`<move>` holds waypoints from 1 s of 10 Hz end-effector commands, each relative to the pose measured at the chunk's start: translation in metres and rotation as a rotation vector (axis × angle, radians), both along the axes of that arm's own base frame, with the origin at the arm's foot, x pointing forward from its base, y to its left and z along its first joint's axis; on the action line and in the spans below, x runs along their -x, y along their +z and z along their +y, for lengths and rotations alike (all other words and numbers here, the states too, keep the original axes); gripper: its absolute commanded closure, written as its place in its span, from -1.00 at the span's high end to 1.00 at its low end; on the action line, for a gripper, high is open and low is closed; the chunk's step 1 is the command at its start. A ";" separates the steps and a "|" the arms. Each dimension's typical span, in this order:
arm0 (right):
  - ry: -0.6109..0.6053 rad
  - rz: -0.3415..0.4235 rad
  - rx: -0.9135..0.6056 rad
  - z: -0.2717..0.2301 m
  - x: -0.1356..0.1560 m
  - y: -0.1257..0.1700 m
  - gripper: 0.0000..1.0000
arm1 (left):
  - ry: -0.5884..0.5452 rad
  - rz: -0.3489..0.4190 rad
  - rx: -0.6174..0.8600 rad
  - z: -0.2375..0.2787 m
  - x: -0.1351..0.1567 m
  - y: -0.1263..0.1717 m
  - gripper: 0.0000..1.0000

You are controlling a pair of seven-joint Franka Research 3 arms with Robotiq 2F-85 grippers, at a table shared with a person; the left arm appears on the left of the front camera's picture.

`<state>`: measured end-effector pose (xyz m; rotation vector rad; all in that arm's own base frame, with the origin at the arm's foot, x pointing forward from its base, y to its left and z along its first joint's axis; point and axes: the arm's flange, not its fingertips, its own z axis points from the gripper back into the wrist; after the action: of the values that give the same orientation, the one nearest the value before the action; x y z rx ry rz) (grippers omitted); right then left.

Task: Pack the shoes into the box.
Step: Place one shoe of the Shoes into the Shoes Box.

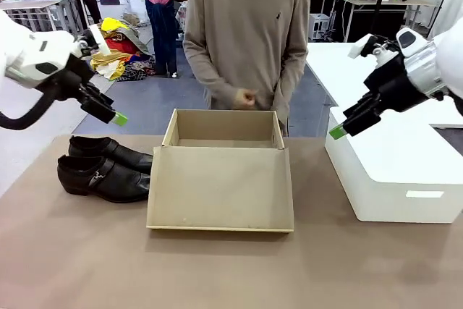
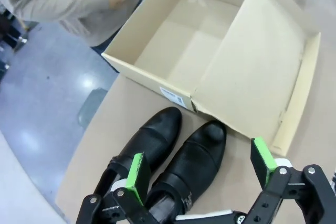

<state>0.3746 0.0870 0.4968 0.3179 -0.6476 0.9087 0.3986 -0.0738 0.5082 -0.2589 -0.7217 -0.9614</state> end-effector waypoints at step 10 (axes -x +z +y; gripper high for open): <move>0.167 0.030 -0.152 -0.039 -0.013 0.012 1.00 | -0.169 -0.023 -0.016 0.057 0.006 -0.003 1.00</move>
<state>0.3814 0.0458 0.5093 0.5166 -0.6554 0.9824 0.3892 -0.0113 0.5072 -0.3159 -0.7310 -1.1223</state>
